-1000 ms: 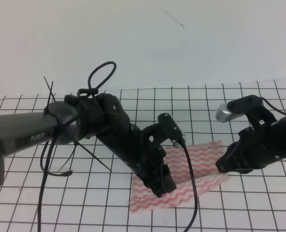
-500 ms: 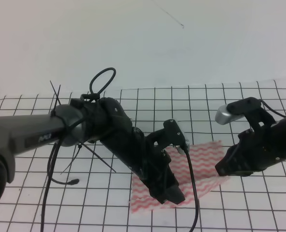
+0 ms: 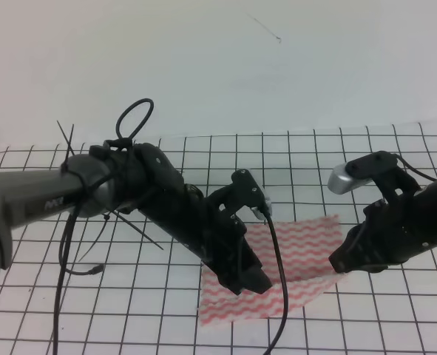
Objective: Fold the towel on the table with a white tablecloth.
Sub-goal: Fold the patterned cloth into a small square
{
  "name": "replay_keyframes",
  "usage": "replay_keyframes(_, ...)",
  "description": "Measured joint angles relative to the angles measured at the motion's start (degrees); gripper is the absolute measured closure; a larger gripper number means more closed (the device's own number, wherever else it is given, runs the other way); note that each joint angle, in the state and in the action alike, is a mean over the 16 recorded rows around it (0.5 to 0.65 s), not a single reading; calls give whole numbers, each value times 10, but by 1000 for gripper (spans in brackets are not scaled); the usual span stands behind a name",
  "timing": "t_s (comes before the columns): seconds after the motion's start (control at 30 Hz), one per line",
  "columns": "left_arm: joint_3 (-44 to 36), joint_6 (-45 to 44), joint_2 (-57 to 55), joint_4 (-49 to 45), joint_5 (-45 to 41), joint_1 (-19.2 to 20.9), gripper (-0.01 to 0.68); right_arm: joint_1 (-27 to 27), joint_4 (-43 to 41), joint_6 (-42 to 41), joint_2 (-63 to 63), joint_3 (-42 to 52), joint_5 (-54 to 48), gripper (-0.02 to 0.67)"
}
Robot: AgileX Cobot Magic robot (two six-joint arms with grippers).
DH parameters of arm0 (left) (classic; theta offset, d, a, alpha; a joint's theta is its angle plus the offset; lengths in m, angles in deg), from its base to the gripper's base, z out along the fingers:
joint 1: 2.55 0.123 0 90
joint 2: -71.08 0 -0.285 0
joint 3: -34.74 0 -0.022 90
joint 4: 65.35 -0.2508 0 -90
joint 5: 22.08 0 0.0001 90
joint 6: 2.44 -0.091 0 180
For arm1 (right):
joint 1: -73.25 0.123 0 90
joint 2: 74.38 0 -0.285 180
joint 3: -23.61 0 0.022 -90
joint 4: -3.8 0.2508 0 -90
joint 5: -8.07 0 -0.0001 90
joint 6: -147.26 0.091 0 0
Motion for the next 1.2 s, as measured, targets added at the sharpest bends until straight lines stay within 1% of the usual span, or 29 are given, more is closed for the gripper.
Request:
replay_keyframes(0.37, 0, -20, -16, 28, -21, 3, 363, 0, -1, -2, 0, 0, 0, 650)
replay_keyframes(0.47, 0, -19, -21, 28, -24, 3, 381, 0, -1, -2, 0, 0, 0, 650)
replay_keyframes(0.57, 0, -18, -24, 28, -25, 3, 424, 0, -1, -2, 0, 0, 0, 650)
replay_keyframes(0.87, 0, -17, -26, 27, -22, 3, 598, 0, -1, -3, 0, 0, 1, 650)
replay_keyframes(0.97, 3, -14, -26, 23, -19, 3, 645, 0, -1, -3, 0, 0, 5, 650)
replay_keyframes(1.07, 9, -4, -26, 12, -15, 3, 669, 0, -1, -3, 0, 0, 13, 650)
replay_keyframes(1.2, 26, 15, -26, -12, -11, 3, 672, 0, -1, -3, 0, 0, 30, 650)
